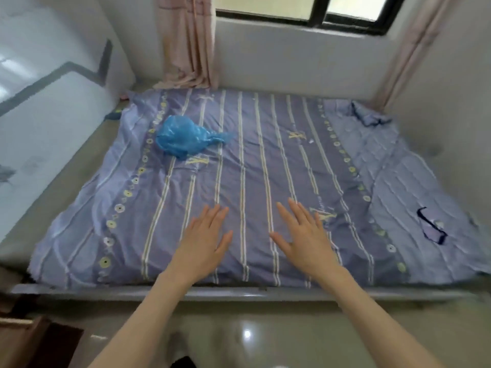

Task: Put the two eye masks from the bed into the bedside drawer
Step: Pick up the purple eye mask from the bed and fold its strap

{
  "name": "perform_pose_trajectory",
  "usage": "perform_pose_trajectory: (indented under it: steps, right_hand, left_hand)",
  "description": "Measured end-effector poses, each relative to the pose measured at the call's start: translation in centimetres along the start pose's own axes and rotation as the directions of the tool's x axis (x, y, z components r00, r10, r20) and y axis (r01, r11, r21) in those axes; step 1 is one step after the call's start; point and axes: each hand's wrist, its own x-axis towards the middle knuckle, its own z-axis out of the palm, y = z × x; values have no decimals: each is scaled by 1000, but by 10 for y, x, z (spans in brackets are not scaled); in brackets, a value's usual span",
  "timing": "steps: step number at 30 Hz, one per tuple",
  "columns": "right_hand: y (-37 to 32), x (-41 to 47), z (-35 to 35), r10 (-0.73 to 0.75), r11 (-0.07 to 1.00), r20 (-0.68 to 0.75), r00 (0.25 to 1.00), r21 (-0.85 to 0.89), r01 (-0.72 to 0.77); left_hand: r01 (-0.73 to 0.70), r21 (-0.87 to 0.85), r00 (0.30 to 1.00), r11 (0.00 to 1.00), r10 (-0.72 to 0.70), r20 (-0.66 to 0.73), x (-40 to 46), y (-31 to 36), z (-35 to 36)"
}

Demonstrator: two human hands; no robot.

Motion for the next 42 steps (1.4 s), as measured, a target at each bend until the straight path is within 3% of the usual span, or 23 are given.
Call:
perform_pose_trajectory:
  steps: [7,14,24,31,39,42]
  right_hand:
    - [156,-62,-35,298,955,-76,952,15,-298]
    - [304,-77,-54,527,848,-143,837,26,-530]
    - [473,-56,-76,707,708,-59,705,73,-703]
    - [584,-60,-61,746,660,37,665,94,-746]
    - [756,-15,-31,657,717,186,731,147,-682]
    - [813,3,-17,613,728,224,757,213,-652]
  left_hand:
    - [-222,-15,960,975,221,174,81,125,90]
    - [-378,-89,866,922,386,319,185,229,191]
    - [-427,-163,748,890,448,490,313,352,314]
    - [-342,-233,682,910,411,605,352,414,404]
    - [-176,-156,736,972,235,634,421,470,518]
    - [-22,-164,753,986,124,646,437,496,564]
